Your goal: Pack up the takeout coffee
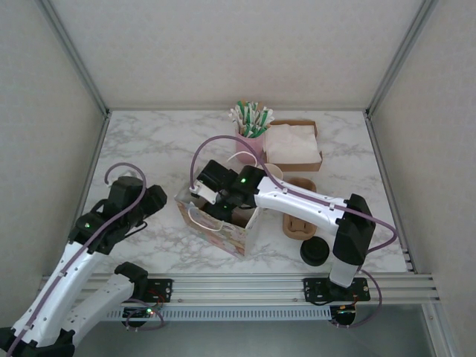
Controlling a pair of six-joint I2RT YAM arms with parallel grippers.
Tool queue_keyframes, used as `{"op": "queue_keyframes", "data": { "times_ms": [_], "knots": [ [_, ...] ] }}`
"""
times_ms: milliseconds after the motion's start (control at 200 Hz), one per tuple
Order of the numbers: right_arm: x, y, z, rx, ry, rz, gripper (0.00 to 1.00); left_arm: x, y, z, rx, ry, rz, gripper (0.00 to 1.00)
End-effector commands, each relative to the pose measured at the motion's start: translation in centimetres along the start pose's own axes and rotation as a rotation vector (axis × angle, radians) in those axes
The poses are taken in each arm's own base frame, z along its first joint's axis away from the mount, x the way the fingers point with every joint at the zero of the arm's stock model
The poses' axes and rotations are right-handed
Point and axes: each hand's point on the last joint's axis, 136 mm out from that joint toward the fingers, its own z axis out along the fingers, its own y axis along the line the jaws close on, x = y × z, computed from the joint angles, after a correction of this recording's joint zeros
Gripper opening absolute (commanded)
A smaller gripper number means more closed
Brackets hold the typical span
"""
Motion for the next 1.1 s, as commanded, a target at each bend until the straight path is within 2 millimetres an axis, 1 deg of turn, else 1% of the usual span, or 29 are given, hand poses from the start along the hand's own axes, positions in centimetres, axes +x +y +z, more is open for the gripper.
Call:
{"op": "queue_keyframes", "data": {
  "times_ms": [0,160,280,360,470,621,746,851,941,1096],
  "knots": [
    [-1.4,0.5,-1.0,-0.006,-0.09,0.0,0.53,1.0,1.0,1.5,-0.043,0.024,-0.039,0.62],
    [-2.1,0.5,-1.0,-0.008,-0.13,0.001,0.54,2.5,1.5,3.1,-0.065,0.076,-0.037,0.62],
    [-2.6,0.6,-1.0,-0.018,-0.157,0.001,0.53,2.9,1.7,3.8,-0.091,0.099,-0.025,0.61],
    [-2.5,0.8,-0.7,-0.025,-0.158,0.001,0.53,3.2,1.9,4.2,-0.104,0.112,-0.021,0.61],
    [-1.4,0.6,0.5,-0.02,-0.121,0.0,0.53,3.5,2.1,4.5,-0.111,0.12,-0.02,0.61],
    [1.0,0.7,2.1,-0.016,-0.034,-0.002,0.53,3.6,2.1,4.6,-0.113,0.121,-0.02,0.61],
    [2.6,0.7,2.6,-0.013,0.012,-0.005,0.53,3.4,2.1,4.6,-0.112,0.118,-0.02,0.61],
    [3.3,0.8,2.6,-0.012,0.034,-0.006,0.53,3.4,2.0,4.6,-0.113,0.117,-0.02,0.61],
    [2.4,0.8,1.6,-0.018,-0.006,-0.004,0.53,3.3,2.0,4.5,-0.113,0.115,-0.018,0.61],
    [-0.5,0.6,-0.4,-0.01,-0.112,0.002,0.53,3.2,1.9,4.5,-0.111,0.114,-0.017,0.6]
  ]
}}
